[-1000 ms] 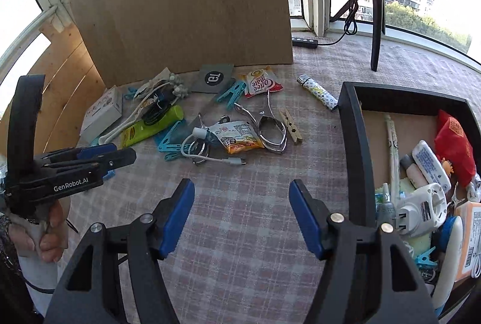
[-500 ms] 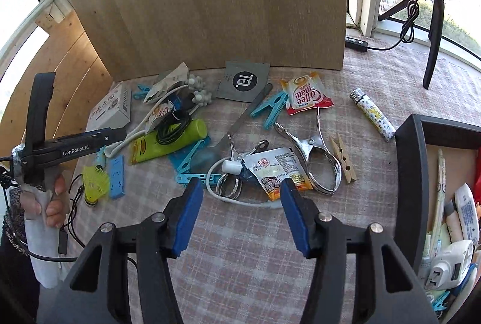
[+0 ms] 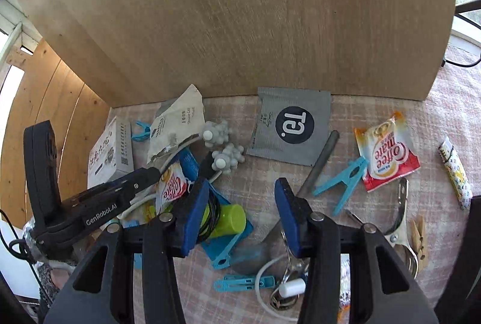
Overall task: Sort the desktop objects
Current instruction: 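Grasp the white massager stick's handle with the left tool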
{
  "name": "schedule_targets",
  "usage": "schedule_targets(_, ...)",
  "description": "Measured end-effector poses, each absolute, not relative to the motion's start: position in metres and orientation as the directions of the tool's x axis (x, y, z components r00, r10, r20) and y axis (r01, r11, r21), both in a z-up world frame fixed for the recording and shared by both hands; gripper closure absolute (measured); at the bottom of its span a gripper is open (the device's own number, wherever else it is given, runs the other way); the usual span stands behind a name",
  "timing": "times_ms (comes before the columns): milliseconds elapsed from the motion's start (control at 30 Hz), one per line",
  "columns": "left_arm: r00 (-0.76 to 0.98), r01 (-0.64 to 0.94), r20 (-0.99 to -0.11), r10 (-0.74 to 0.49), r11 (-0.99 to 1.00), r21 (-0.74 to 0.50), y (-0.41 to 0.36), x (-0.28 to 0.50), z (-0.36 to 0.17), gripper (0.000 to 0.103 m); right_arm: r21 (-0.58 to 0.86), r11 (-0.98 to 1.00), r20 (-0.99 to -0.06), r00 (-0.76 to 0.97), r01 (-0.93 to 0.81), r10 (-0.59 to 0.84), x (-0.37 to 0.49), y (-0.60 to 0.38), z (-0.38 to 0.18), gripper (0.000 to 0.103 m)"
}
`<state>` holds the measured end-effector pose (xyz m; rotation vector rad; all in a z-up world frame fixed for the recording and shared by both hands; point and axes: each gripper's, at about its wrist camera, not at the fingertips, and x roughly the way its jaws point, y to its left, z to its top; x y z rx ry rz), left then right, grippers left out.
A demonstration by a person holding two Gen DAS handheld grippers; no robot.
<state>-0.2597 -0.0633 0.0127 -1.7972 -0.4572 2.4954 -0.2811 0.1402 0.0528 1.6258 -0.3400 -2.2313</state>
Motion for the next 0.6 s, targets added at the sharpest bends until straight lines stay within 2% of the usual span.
schedule_targets(100, -0.338, 0.149, -0.919, 0.203, -0.952, -0.266, -0.063, -0.261, 0.010, 0.079, 0.438, -0.889, -0.845, -0.277, 0.130, -0.457, -0.299, 0.133, 0.054, 0.058)
schedule_targets(367, -0.330, 0.121, -0.918, 0.220, -0.955, -0.272, -0.048, -0.267, -0.002, 0.074, 0.377, -0.912, -0.882, -0.239, 0.160, -0.406, -0.326, 0.100, 0.036, 0.058)
schedule_targets(600, -0.311, 0.075, -0.908, 0.281, -0.945, -0.318, -0.030, -0.256, -0.005, 0.074, 0.409, -0.895, -0.880, -0.182, 0.176, -0.438, -0.304, 0.103, 0.023, 0.058)
